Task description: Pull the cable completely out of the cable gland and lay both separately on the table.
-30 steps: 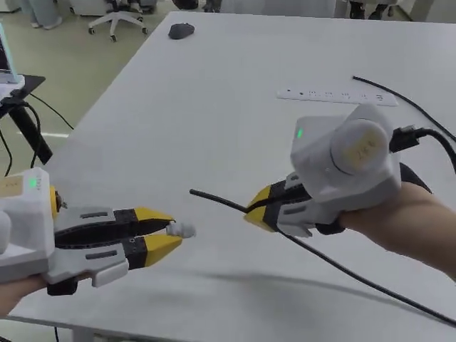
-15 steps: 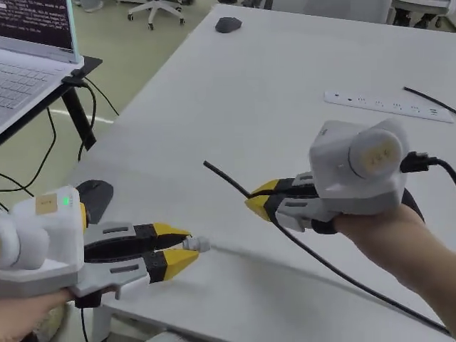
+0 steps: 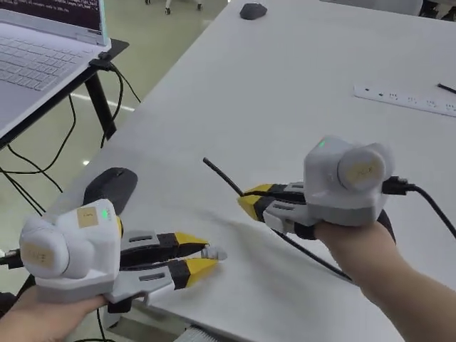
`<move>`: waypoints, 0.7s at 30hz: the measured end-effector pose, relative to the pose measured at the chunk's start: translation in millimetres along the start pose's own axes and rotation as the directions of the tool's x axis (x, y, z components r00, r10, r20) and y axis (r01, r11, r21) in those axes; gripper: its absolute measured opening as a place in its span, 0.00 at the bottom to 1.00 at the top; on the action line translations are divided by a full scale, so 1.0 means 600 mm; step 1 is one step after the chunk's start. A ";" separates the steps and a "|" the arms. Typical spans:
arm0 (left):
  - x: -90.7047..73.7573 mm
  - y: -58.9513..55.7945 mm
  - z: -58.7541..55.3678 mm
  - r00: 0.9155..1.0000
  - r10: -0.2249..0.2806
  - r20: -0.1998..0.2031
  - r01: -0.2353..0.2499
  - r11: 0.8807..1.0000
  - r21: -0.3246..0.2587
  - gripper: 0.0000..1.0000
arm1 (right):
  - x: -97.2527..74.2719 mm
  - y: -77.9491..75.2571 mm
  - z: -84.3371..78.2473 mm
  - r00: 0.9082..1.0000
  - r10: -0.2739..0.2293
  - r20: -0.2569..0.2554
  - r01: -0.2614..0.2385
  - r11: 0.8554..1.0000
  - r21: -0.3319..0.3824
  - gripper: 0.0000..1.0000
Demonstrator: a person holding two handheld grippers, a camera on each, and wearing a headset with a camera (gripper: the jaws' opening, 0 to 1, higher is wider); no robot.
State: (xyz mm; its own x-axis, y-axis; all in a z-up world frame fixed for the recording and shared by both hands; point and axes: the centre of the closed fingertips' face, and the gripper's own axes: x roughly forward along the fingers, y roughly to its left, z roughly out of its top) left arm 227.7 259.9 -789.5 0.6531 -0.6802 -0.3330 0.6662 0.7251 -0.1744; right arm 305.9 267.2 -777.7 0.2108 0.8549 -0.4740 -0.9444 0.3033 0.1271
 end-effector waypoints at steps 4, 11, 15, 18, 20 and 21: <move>0.002 0.004 -0.004 1.000 0.007 0.003 -0.007 1.000 0.002 0.15 | 0.017 -0.007 0.001 0.999 -0.042 0.024 0.042 0.999 0.024 0.00; 0.003 0.010 -0.014 1.000 0.010 0.004 -0.010 1.000 0.004 0.15 | 0.034 -0.012 -0.017 0.998 -0.063 0.006 0.063 0.998 0.030 0.00; 0.003 0.011 -0.024 1.000 0.009 0.004 -0.009 1.000 0.010 0.15 | 0.038 -0.016 -0.022 0.997 -0.082 0.000 0.082 0.996 0.026 0.00; 0.003 0.011 -0.029 1.000 0.005 0.000 -0.005 1.000 0.007 0.15 | 0.042 -0.021 -0.026 0.996 -0.094 -0.005 0.094 0.995 0.029 0.00; 0.003 0.012 -0.032 1.000 0.005 -0.002 -0.005 1.000 0.014 0.15 | 0.043 -0.024 -0.028 0.995 -0.101 -0.006 0.101 0.994 0.032 0.00; 0.002 0.013 -0.032 1.000 0.004 0.002 -0.004 1.000 0.008 0.15 | 0.045 -0.024 -0.030 0.995 -0.099 -0.010 0.099 0.994 0.037 0.00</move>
State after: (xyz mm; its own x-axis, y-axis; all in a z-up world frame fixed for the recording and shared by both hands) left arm 226.9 266.7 -809.3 0.6564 -0.6774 -0.3322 0.6664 0.7270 -0.1657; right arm 320.4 278.3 -808.0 0.3010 0.8165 -0.4927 -0.9088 0.4021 0.1111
